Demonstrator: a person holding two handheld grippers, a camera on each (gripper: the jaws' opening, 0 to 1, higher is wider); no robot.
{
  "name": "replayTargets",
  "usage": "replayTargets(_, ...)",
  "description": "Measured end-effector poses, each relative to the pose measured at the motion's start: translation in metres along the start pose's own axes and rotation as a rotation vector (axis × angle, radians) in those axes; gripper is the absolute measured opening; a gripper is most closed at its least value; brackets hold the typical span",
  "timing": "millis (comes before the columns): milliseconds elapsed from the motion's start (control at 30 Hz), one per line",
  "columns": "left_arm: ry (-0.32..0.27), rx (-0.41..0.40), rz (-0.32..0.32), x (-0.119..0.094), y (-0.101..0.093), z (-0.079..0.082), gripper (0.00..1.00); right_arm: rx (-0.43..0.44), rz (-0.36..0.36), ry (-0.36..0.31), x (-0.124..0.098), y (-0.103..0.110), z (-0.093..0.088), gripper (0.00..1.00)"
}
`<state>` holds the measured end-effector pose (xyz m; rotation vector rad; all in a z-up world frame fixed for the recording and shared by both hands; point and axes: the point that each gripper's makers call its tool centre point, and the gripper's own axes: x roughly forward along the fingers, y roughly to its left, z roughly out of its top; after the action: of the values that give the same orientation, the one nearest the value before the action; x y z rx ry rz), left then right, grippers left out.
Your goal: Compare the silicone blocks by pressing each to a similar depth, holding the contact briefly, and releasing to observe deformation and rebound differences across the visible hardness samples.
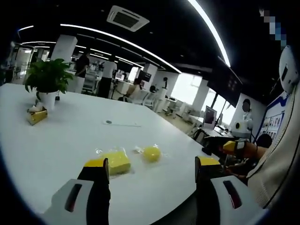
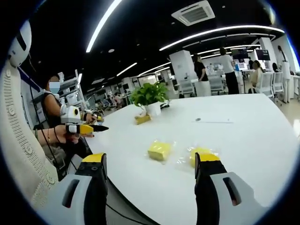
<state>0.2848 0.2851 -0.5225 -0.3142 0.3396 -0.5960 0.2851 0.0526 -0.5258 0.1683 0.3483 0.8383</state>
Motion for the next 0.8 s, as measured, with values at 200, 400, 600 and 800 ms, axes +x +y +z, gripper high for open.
replayTargets(200,-0.001,-0.002,0.005,-0.0009,0.0015,-0.0002,0.74,0.002,0.0,0.0,0.0008,-0.0004,0.0001,0.71)
replayTargets(400,0.003,-0.004,0.008,-0.0016,0.0021,-0.001,0.74,0.004,0.005,0.0,0.0022,0.0013,-0.0015,0.71)
replayTargets(600,0.006,-0.013,0.005,-0.0007,0.0007,-0.0019,0.74,0.009,0.006,0.0,0.0022,0.0012,-0.0026,0.71)
replayTargets(800,0.014,-0.035,0.002,0.0026,0.0006,-0.0055,0.74,0.033,0.014,-0.033,0.0003,0.0026,0.0055,0.71)
